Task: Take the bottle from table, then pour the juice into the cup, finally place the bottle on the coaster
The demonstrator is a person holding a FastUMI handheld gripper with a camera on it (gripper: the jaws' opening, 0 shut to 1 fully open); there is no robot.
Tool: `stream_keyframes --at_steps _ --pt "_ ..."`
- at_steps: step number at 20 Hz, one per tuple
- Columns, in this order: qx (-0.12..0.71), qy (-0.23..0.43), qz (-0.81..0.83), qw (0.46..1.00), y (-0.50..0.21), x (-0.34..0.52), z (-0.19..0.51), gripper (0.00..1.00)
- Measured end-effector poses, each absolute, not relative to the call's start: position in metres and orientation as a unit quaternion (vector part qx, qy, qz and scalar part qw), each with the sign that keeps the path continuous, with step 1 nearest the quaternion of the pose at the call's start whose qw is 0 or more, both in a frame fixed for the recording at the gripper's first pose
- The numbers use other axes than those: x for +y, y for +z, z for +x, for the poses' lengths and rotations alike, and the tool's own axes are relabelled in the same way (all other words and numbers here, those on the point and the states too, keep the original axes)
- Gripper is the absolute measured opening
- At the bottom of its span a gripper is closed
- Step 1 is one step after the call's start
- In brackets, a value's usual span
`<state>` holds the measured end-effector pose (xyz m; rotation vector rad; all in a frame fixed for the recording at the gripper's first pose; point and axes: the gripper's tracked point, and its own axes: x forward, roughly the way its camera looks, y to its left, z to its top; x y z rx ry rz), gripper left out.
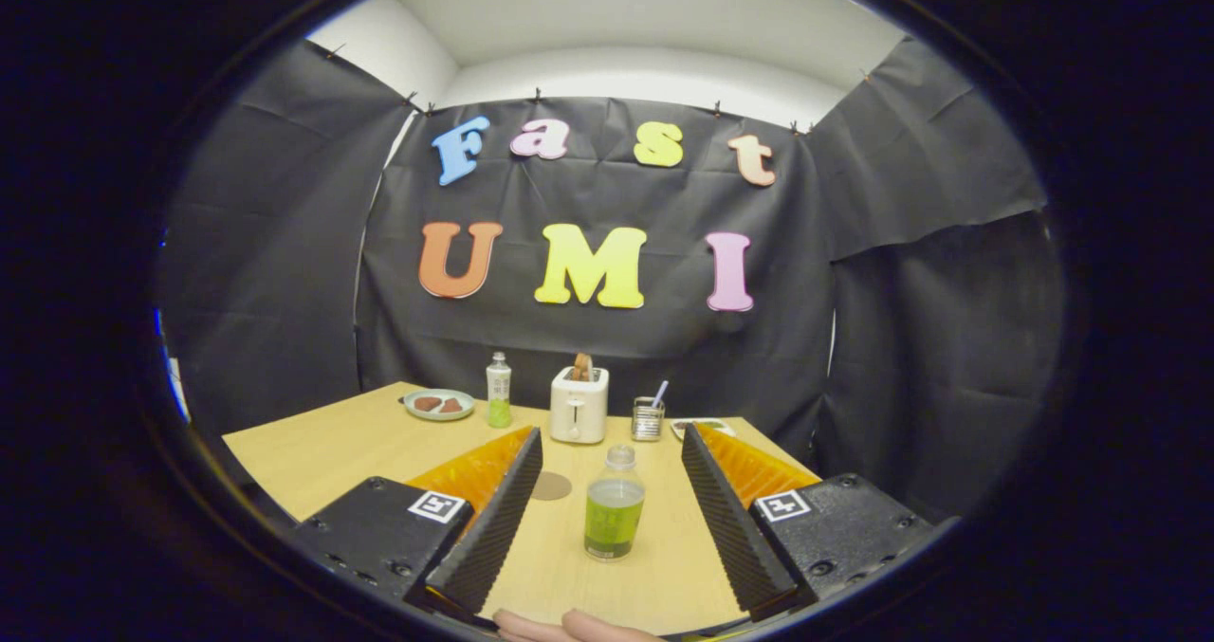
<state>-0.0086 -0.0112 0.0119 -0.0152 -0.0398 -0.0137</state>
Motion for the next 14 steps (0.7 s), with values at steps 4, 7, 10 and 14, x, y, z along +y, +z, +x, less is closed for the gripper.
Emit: stream_keyframes --at_steps 4,7,10,14 --pt "-0.014 0.0 0.001 1.0 0.01 -0.012 -0.007 0.96" --pt "-0.011 -0.005 -0.002 1.0 0.009 -0.014 -0.005 0.96" --pt "-0.007 -0.005 -0.004 1.0 0.004 -0.013 -0.001 0.96" --pt "0.005 -0.008 -0.007 1.0 -0.007 -0.015 0.01 0.96"
